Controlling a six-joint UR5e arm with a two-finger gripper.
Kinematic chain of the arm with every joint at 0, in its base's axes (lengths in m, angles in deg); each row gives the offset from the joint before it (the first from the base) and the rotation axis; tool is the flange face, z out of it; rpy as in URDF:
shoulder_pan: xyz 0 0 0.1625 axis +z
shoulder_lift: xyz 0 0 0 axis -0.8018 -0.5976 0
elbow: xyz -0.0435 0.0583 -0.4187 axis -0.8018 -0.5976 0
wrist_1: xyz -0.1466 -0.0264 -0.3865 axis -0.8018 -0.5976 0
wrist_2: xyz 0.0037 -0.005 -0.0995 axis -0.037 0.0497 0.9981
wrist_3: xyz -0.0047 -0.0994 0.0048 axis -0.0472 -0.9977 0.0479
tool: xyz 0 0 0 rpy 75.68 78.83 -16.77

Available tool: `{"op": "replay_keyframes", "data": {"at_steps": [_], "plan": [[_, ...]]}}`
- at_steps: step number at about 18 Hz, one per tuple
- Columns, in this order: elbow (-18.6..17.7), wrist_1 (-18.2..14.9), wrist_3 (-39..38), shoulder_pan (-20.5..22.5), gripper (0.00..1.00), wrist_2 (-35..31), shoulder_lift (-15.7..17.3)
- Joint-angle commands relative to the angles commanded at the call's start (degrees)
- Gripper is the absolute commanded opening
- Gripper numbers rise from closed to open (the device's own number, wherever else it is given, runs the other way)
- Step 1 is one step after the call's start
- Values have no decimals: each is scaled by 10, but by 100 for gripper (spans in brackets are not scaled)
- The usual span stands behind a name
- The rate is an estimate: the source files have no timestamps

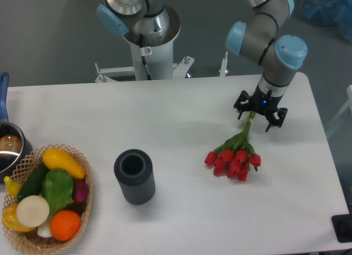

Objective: Pick up the flowers from the table
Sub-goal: 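Lower the gripper around the tulip stems near the tied band, then close the gripper on the tulip stems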

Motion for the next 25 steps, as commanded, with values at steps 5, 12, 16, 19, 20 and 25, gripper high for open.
{"op": "replay_keyframes", "data": {"at_steps": [5, 12, 16, 19, 20, 25], "plan": [[-1, -1, 4, -3, 86, -8, 0], [0, -1, 4, -3, 59, -7, 0], [2, -1, 4, -4, 44, -7, -3], [4, -1, 4, -4, 35, -7, -4], [4, -1, 3, -4, 28, -7, -5], [7, -1, 4, -4, 12, -7, -6]]}}
